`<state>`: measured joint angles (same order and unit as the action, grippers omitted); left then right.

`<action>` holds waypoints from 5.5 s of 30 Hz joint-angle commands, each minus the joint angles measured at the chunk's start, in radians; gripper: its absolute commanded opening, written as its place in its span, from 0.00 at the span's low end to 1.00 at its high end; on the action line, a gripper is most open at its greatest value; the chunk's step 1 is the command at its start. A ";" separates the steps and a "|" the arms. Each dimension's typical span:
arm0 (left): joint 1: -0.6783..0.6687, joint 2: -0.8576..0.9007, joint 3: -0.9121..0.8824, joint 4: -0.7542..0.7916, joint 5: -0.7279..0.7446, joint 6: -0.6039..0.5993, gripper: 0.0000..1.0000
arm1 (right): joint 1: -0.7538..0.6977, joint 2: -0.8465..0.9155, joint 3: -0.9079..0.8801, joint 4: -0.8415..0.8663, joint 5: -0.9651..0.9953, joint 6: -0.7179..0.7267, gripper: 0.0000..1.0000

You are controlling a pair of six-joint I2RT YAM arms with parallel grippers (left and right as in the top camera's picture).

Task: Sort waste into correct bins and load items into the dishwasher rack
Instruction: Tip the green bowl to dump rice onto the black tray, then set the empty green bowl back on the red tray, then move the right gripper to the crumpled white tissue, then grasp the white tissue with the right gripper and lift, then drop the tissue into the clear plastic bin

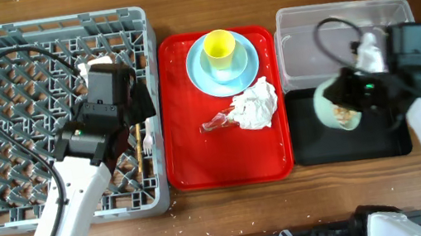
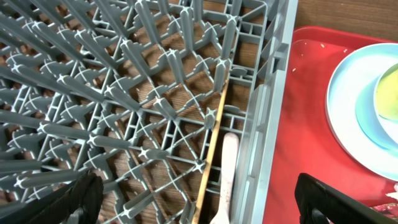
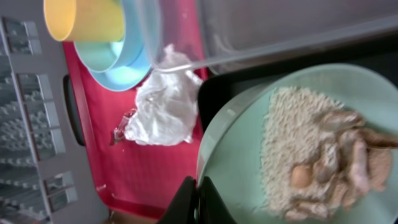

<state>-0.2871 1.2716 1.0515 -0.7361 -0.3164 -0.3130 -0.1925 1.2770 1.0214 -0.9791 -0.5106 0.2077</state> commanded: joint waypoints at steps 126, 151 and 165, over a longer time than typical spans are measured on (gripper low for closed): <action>-0.003 -0.003 -0.003 0.002 -0.013 -0.013 1.00 | 0.742 0.352 -0.055 0.504 0.587 0.016 0.74; -0.003 -0.003 -0.003 0.002 -0.013 -0.013 1.00 | 0.742 0.315 0.220 0.270 0.540 0.002 0.04; -0.003 -0.003 -0.003 0.002 -0.013 -0.012 1.00 | 0.195 0.346 0.220 0.432 0.588 0.107 0.04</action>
<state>-0.2871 1.2716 1.0515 -0.7349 -0.3164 -0.3130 0.0536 1.5253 1.2335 -0.5751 0.1448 0.2951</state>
